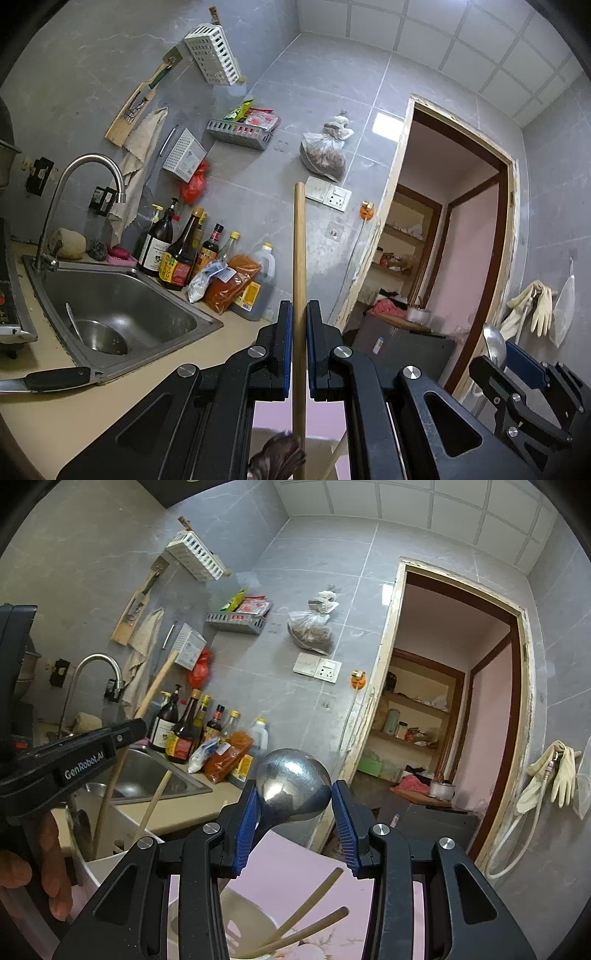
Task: Organize utensils
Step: 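Carry the spoon and chopsticks up over the white basket, then open the right tool to drop the spoon into the basket, then open the left tool to drop the wooden chopstick into the basket, then lower both tools toward the metal peeler and wooden chopstick on the cloth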
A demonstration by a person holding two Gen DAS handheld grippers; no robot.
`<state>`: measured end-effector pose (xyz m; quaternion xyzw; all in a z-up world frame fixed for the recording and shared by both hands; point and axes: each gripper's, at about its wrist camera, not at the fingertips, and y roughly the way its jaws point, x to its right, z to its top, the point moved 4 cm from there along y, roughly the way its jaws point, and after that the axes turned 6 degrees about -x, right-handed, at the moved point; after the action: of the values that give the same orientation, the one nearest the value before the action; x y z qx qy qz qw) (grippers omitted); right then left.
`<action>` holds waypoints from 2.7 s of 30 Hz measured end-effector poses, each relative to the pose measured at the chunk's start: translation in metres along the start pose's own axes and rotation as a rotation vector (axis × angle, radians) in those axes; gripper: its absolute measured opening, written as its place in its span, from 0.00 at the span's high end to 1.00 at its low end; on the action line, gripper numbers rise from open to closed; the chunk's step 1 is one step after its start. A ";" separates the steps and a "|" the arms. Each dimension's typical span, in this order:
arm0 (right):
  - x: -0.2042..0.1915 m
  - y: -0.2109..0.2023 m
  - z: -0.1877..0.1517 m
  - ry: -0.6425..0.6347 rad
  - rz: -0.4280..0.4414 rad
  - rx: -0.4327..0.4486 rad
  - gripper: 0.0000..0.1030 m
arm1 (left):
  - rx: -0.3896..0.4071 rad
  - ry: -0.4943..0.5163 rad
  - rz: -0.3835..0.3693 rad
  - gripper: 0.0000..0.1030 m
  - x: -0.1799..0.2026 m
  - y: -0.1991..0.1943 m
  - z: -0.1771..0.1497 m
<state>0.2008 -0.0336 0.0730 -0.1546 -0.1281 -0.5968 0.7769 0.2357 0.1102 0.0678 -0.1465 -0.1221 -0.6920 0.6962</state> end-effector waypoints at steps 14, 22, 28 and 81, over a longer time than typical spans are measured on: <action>-0.008 0.003 -0.006 0.025 0.086 -0.037 0.63 | -0.119 0.031 -0.018 0.95 0.000 -0.007 -0.017; -0.008 -0.002 -0.001 0.037 0.091 -0.013 0.61 | -0.129 0.050 -0.050 0.86 0.005 -0.015 -0.020; 0.000 -0.007 0.003 0.091 0.092 0.010 0.55 | -0.108 0.029 -0.068 0.74 0.004 -0.023 -0.013; 0.143 -0.145 -0.121 0.305 -0.049 -0.395 0.00 | -0.442 0.224 -0.349 0.03 0.135 -0.103 -0.075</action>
<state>0.0985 -0.2433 0.0296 -0.2083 0.1061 -0.6453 0.7273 0.1323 -0.0433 0.0525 -0.1941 0.0856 -0.8229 0.5272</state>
